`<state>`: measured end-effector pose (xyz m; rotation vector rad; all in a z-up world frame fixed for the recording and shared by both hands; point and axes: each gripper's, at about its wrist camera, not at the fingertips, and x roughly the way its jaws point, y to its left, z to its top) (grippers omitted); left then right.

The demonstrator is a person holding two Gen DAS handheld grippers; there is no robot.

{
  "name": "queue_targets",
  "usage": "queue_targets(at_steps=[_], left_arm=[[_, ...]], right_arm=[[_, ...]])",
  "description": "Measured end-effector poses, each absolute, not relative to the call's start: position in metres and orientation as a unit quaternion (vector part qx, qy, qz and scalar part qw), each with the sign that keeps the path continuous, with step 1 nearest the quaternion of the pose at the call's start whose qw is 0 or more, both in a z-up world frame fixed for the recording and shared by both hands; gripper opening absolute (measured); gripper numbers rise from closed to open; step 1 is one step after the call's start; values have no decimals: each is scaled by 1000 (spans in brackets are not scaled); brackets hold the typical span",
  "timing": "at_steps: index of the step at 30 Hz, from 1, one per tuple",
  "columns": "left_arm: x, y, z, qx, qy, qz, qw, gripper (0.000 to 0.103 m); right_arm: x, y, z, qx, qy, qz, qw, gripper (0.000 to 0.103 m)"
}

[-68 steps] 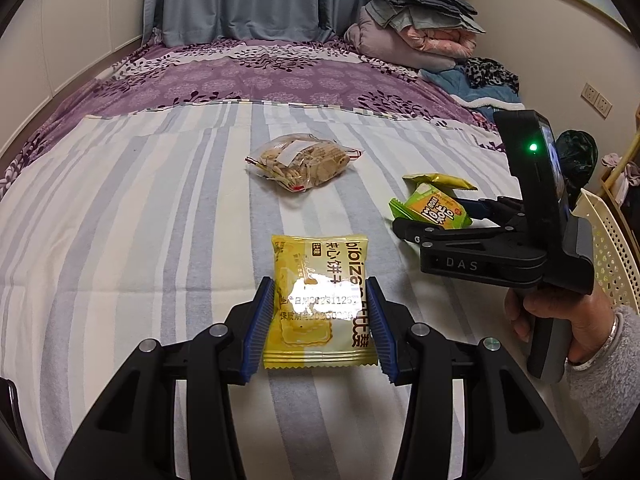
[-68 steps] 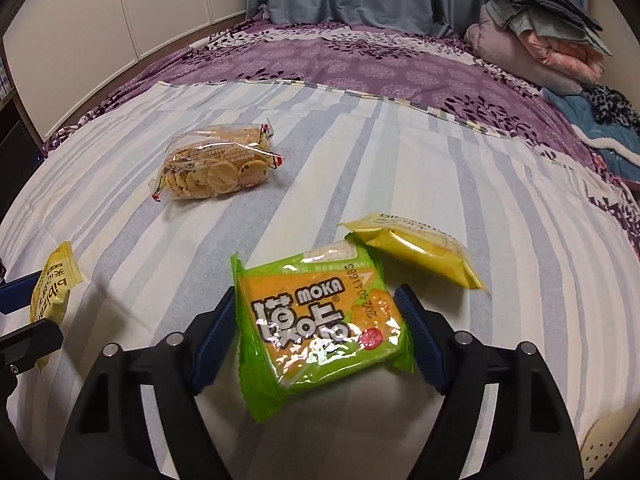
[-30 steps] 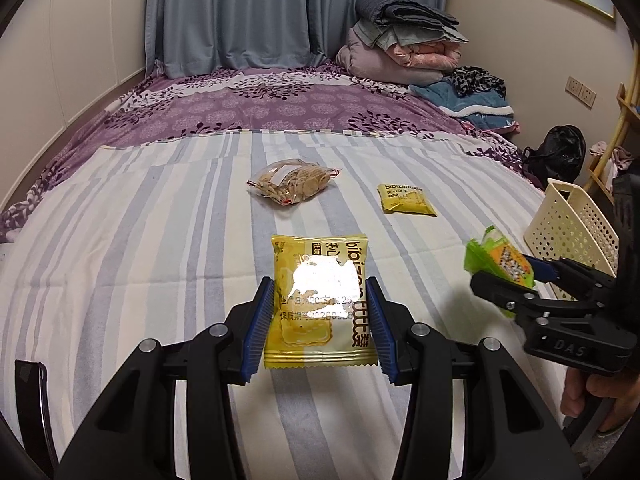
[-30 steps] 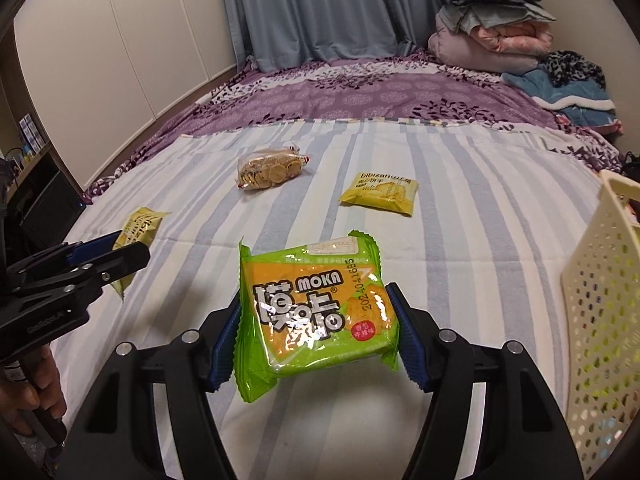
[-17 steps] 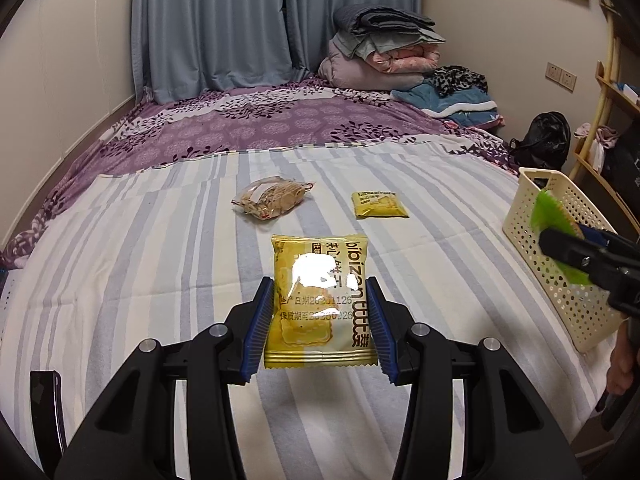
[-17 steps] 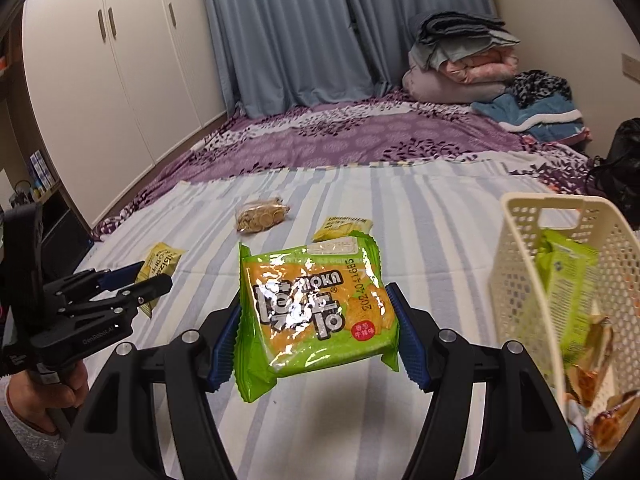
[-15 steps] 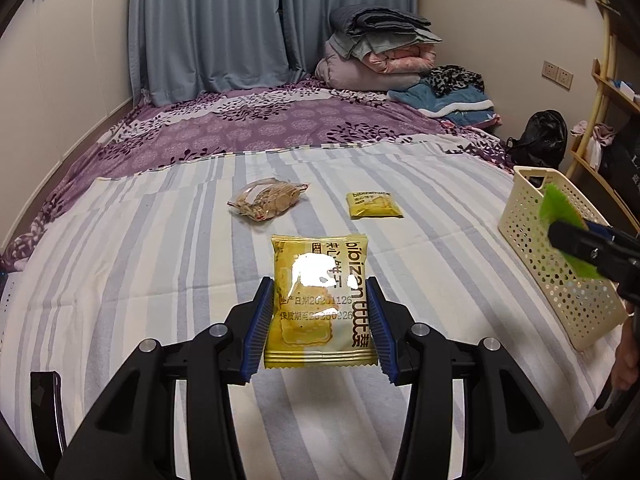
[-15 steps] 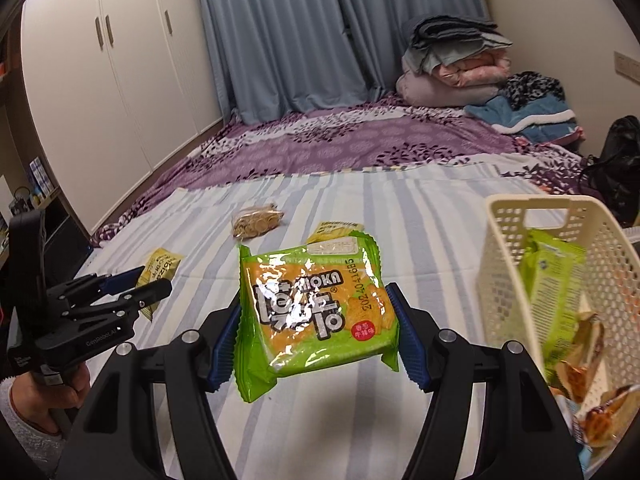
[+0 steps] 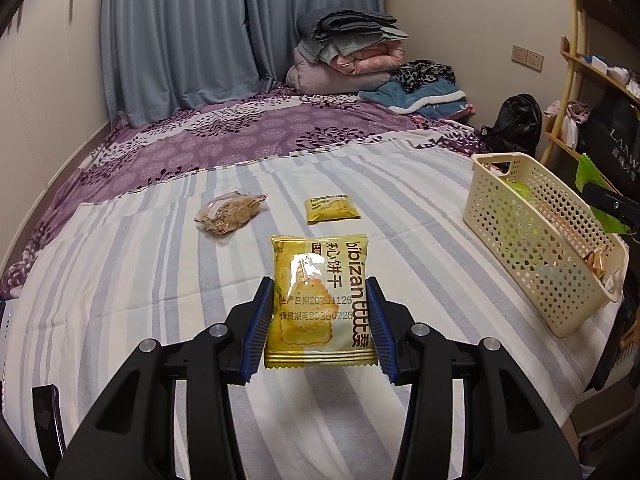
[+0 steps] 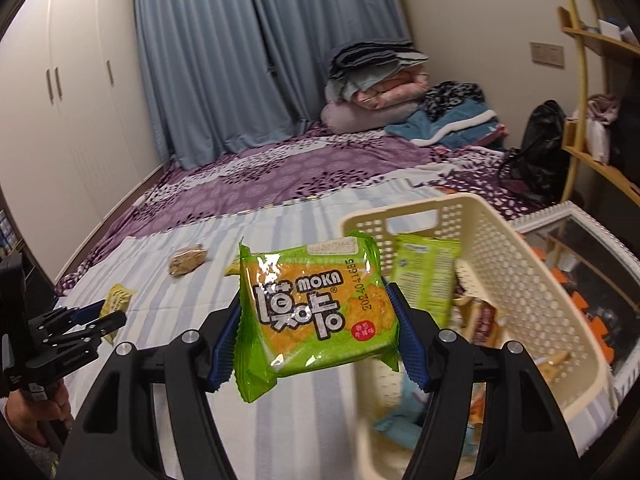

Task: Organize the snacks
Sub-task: 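Carry the green MOKA pack into the basket and open the right gripper, then lower the yellow bibizan packet into the basket and open the left gripper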

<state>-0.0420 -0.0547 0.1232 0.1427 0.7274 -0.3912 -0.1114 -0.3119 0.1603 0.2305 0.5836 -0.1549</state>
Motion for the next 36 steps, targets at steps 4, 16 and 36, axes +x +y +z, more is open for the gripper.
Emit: queue_targets(at_steps=[4, 16, 36], left_arm=[[-45, -63, 125, 76, 350, -198, 912, 47], [-54, -85, 131, 93, 343, -217, 909, 47], [-61, -122, 136, 121, 336, -243, 902, 47]], right_arm=[[-122, -329, 155, 124, 287, -101, 945, 66], [-139, -359, 137, 145, 293, -139, 935, 67], [-157, -378, 130, 165, 274, -166, 933, 74]])
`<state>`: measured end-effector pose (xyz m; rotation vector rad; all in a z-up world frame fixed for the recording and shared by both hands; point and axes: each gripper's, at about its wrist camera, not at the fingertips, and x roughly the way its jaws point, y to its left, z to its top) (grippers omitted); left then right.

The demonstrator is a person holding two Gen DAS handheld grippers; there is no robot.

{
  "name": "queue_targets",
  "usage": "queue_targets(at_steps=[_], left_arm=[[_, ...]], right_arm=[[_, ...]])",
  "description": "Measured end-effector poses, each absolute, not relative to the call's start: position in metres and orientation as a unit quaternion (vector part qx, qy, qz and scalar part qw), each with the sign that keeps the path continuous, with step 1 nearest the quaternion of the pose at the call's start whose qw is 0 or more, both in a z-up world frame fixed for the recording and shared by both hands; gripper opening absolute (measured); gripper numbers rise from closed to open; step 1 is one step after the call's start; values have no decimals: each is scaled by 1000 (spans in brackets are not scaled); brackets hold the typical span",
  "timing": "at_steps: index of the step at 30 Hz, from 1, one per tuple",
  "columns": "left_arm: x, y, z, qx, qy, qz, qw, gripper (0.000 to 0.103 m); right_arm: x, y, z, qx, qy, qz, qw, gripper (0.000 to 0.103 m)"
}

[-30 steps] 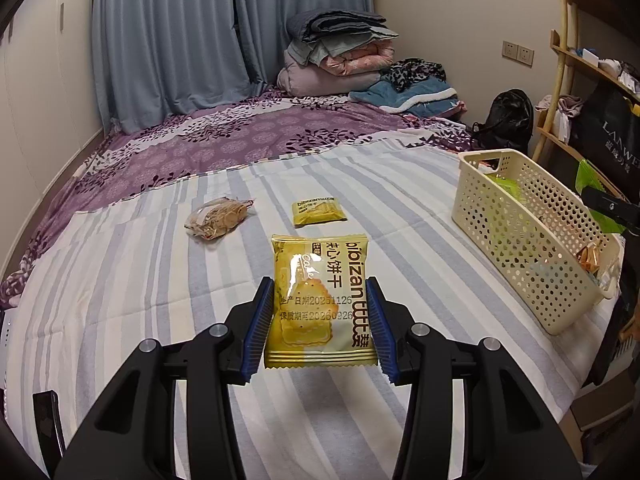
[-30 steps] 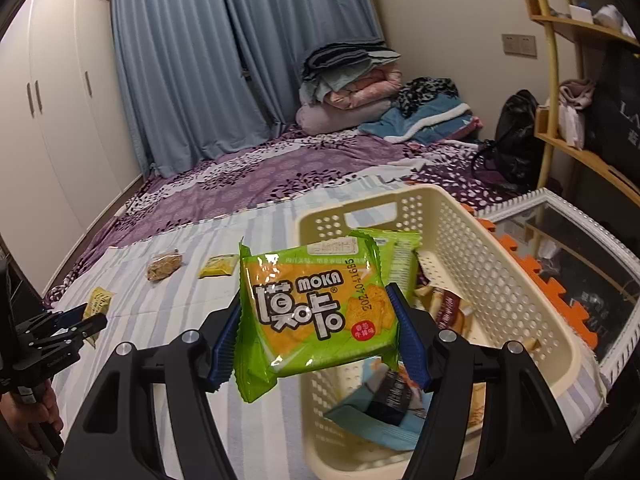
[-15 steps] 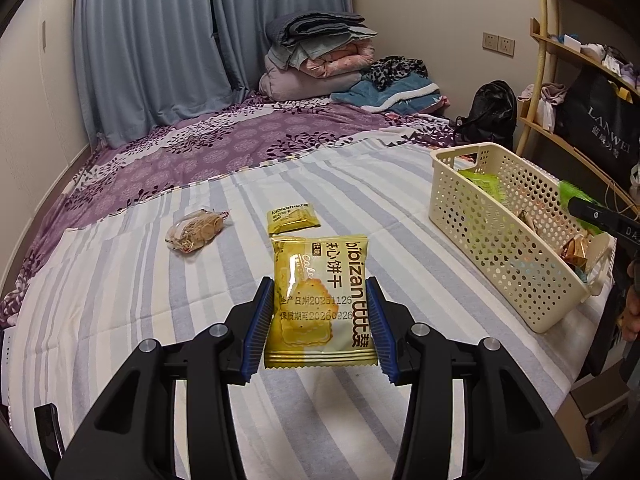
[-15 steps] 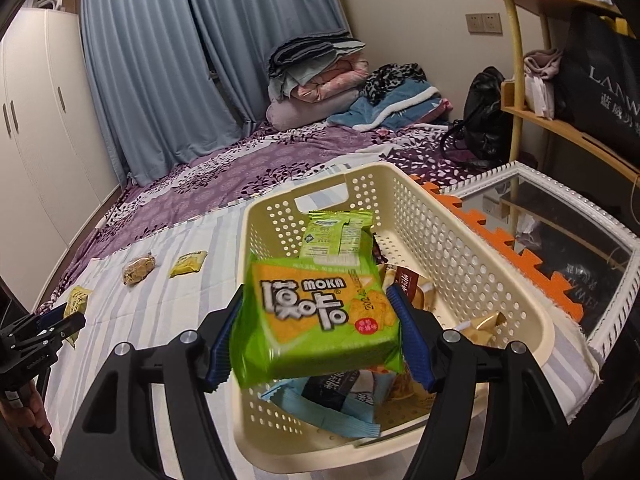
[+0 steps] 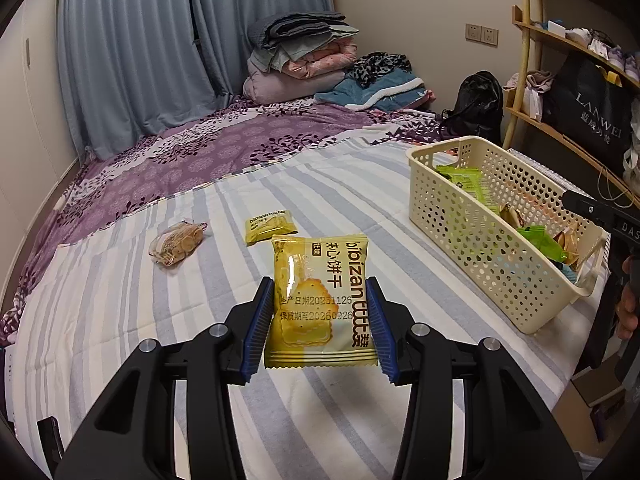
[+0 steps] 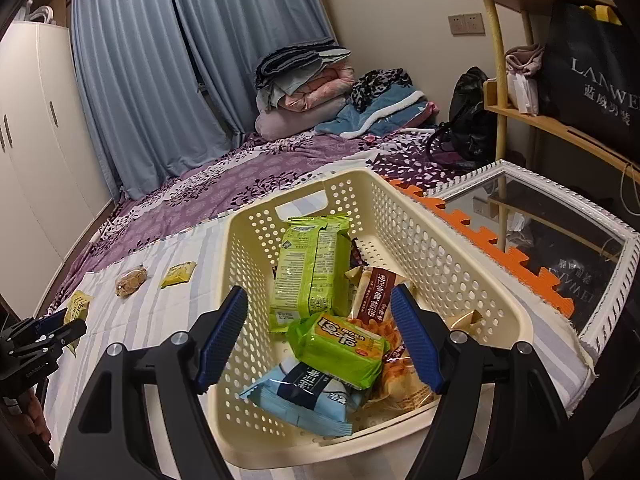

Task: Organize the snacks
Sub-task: 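Lower the yellow bibizan packet into the basket and open the left gripper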

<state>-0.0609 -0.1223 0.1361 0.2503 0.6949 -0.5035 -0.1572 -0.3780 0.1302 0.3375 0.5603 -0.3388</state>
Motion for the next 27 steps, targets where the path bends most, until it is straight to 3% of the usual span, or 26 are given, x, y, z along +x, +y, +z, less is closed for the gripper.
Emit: queue_targets(at_steps=[4, 27], left_arm=[[-62, -134, 138, 128, 333, -253, 899, 47], [-71, -244, 159, 132, 329, -372, 858, 47]], right_arm=[[-162, -384, 130, 169, 265, -172, 934, 80], [-183, -403, 124, 147, 253, -223, 930, 81]])
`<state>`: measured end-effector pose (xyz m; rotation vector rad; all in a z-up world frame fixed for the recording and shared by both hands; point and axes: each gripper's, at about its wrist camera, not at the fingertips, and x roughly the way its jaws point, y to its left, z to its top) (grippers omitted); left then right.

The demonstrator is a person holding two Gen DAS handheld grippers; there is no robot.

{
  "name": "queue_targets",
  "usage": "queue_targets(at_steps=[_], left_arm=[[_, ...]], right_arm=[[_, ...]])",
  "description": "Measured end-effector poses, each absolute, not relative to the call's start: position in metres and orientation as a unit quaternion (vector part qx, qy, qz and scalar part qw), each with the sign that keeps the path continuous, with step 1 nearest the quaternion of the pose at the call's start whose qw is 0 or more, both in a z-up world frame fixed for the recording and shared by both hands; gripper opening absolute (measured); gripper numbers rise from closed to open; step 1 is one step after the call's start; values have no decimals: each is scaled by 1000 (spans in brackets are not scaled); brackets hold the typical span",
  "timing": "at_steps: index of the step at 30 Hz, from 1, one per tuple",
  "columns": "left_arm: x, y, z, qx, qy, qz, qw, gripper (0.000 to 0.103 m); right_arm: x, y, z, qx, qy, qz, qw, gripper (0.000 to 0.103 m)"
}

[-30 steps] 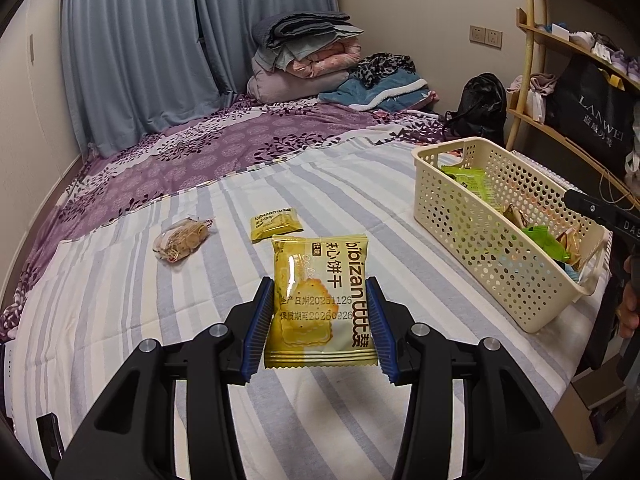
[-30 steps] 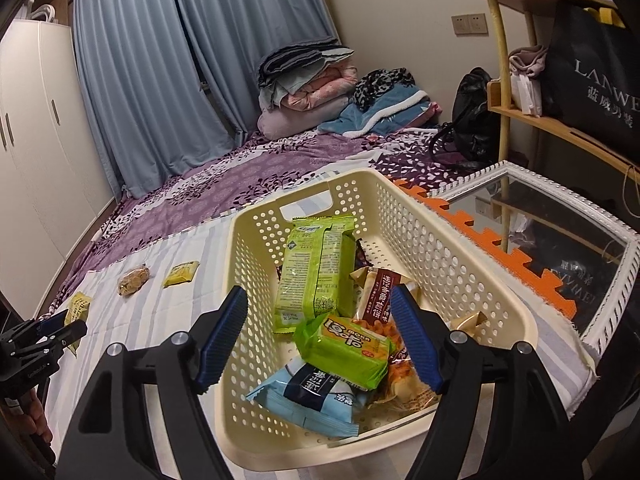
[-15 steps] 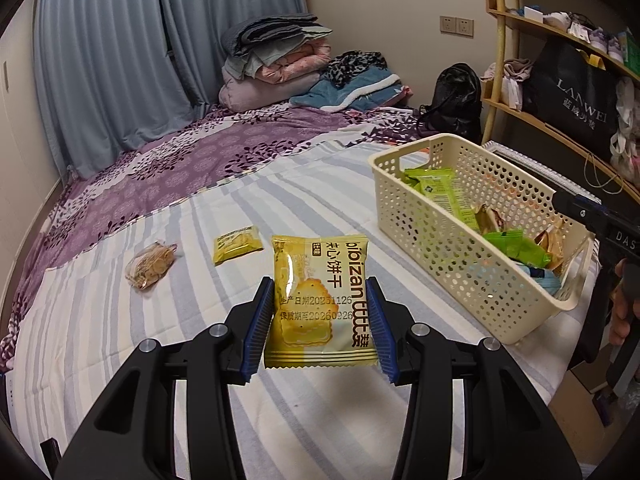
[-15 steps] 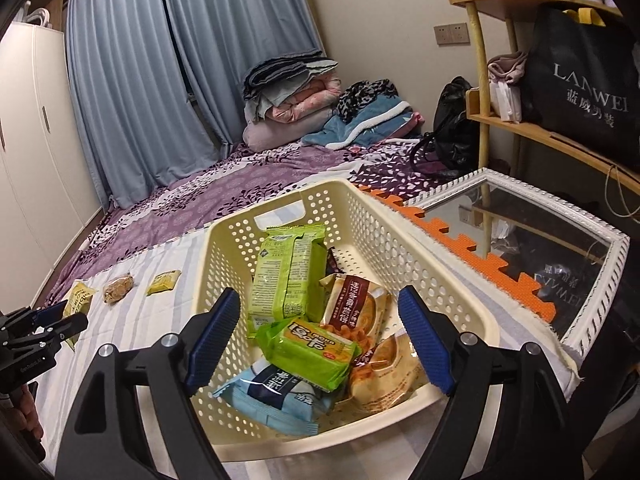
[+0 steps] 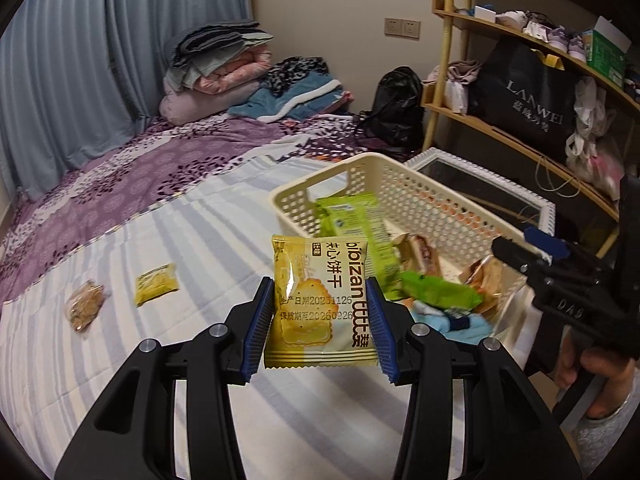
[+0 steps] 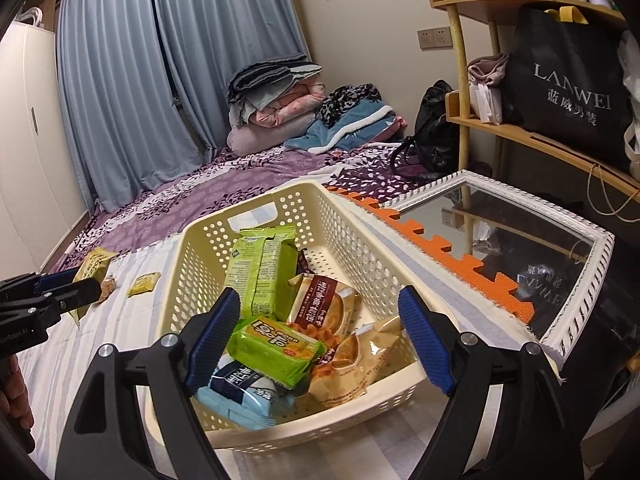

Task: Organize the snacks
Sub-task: 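Lower the yellow bibizan packet into the basket and open the left gripper, then move both grippers back toward the clear cookie bag and yellow packet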

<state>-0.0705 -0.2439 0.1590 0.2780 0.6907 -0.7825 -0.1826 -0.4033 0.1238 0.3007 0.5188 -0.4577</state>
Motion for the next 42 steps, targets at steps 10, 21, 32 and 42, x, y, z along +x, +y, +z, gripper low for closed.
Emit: queue_targets(at_steps=[10, 21, 32, 42], left_arm=[[-79, -297, 157, 137, 334, -421, 832, 47], [-82, -315, 154, 125, 337, -440, 823, 98], [-70, -301, 150, 129, 347, -414, 831, 98], [-65, -290, 150, 130, 348, -401, 837, 99]], right_arm=[[-189, -414, 125, 136, 253, -262, 921, 84], [-195, -424, 132, 124, 246, -294, 915, 85], [-185, -416, 133, 115, 251, -288, 917, 89], [-177, -408, 139, 105, 254, -283, 919, 90]])
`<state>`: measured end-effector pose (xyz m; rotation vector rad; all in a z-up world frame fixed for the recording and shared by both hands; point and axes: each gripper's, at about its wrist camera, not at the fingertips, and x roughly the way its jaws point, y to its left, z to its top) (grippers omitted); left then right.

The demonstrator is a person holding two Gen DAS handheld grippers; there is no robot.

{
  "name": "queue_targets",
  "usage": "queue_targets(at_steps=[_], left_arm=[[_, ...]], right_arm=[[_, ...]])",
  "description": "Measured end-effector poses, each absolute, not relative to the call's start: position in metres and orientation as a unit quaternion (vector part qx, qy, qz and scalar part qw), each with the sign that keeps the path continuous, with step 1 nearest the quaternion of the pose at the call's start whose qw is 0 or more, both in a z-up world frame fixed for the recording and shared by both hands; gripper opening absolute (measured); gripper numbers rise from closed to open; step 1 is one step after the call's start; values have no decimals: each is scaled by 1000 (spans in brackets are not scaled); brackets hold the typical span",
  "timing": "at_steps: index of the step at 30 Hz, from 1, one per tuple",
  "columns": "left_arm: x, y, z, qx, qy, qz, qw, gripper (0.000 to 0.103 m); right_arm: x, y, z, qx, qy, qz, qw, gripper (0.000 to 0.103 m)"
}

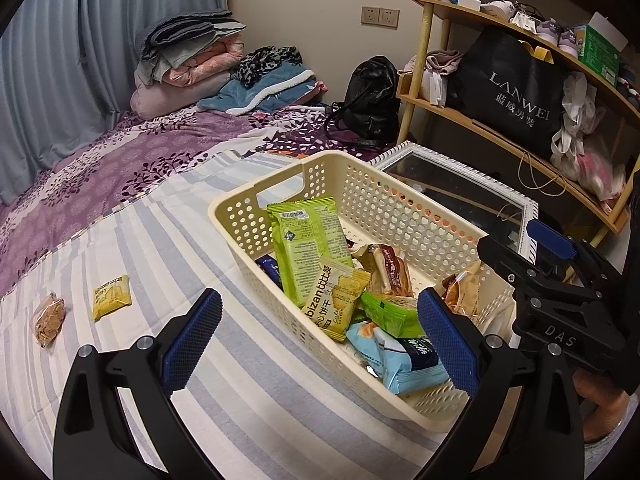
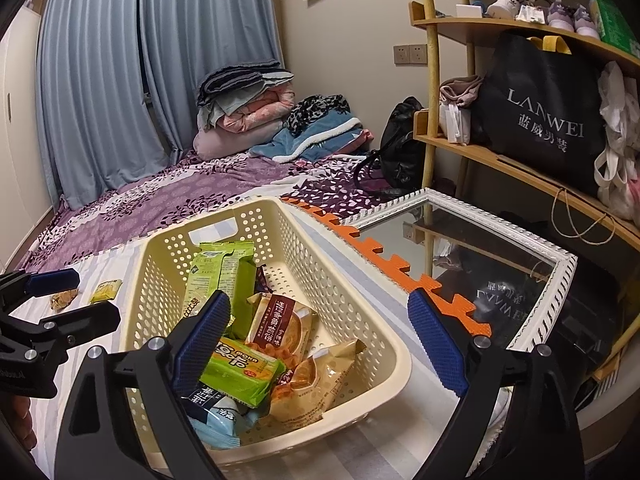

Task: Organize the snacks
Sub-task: 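Move both grippers back toward the clear cookie bag and yellow packet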

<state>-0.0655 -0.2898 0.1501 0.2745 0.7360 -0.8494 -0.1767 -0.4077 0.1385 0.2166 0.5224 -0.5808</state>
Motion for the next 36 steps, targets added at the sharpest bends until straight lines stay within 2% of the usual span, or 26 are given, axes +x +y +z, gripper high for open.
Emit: queue_targets(at_steps=[3, 36], left_arm=[[-64, -284, 149, 128, 350, -395, 840, 99], [-21, -183, 131, 81, 374, -304, 872, 99]], right_arm=[[-174, -405, 140, 104, 254, -279, 920, 93], [-125, -314, 157, 53, 262, -181, 947, 93]])
